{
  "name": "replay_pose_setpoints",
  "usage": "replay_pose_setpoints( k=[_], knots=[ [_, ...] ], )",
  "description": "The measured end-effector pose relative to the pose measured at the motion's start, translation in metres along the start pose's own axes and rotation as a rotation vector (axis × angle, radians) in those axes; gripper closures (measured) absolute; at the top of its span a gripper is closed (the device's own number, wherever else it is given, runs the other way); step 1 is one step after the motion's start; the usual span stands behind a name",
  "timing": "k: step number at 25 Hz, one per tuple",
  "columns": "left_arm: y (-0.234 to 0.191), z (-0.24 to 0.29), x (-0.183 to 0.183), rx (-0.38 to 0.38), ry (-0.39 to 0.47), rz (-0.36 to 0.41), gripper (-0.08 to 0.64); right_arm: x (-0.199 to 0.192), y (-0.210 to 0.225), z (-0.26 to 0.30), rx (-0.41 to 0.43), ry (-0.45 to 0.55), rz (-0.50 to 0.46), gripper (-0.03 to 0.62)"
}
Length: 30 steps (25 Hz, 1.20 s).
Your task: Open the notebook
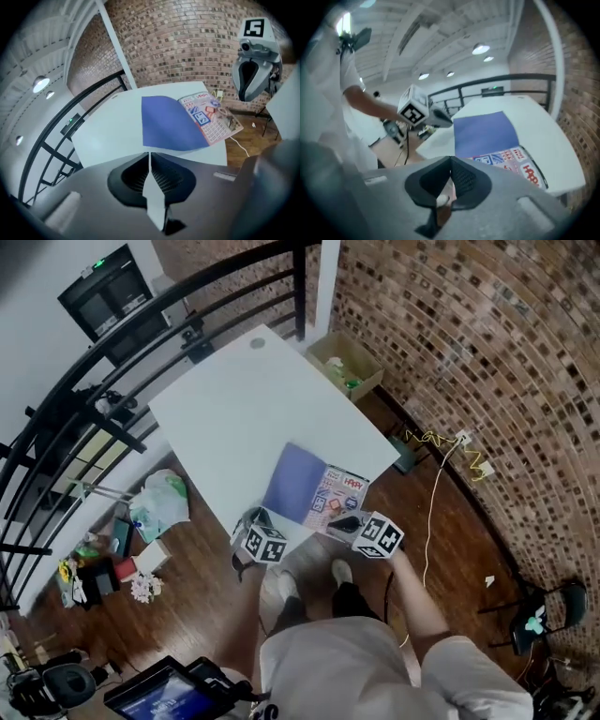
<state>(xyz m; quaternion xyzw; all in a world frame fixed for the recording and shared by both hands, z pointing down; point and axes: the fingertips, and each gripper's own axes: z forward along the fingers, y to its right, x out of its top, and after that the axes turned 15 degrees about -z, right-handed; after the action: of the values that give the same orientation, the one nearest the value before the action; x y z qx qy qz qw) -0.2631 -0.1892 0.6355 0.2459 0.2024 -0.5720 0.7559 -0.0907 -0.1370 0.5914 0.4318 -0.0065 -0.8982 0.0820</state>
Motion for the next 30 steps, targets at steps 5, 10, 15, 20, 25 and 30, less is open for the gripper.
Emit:
replay_pose_setpoints(
  k=[5, 10, 15, 20, 25, 30],
  knots=[
    [-0.003, -0.082, 0.049, -0.065, 0.247, -0.191, 0.537, 0.056, -0.020, -0.066, -0.281, 0.281, 0.136, 0.601],
    [0.023, -0.177, 0.094, -0.233, 0.562, -0.234, 0.543, 0.103, -0.057, -0.107, -0.473, 0.407, 0.142, 0.601],
    [0.064, -0.243, 0.114, -0.428, 0.762, -0.241, 0.543, 0.133, -0.067, -0.155, -0.713, 0.468, 0.146, 0.601],
    [0.112, -0.286, 0.105, -0.410, 0.818, -0.241, 0.543, 0.130, -0.096, -0.196, -0.769, 0.397, 0.039, 0.601],
    [0.153, -0.321, 0.081, -0.301, 0.848, -0.298, 0.543, 0.113, -0.131, -0.227, -0.705, 0.448, -0.033, 0.601],
    [0.176, -0.361, 0.014, -0.212, 0.792, -0.332, 0.543, 0.075, -0.191, -0.221, -0.603, 0.466, 0.043, 0.600]
  ],
)
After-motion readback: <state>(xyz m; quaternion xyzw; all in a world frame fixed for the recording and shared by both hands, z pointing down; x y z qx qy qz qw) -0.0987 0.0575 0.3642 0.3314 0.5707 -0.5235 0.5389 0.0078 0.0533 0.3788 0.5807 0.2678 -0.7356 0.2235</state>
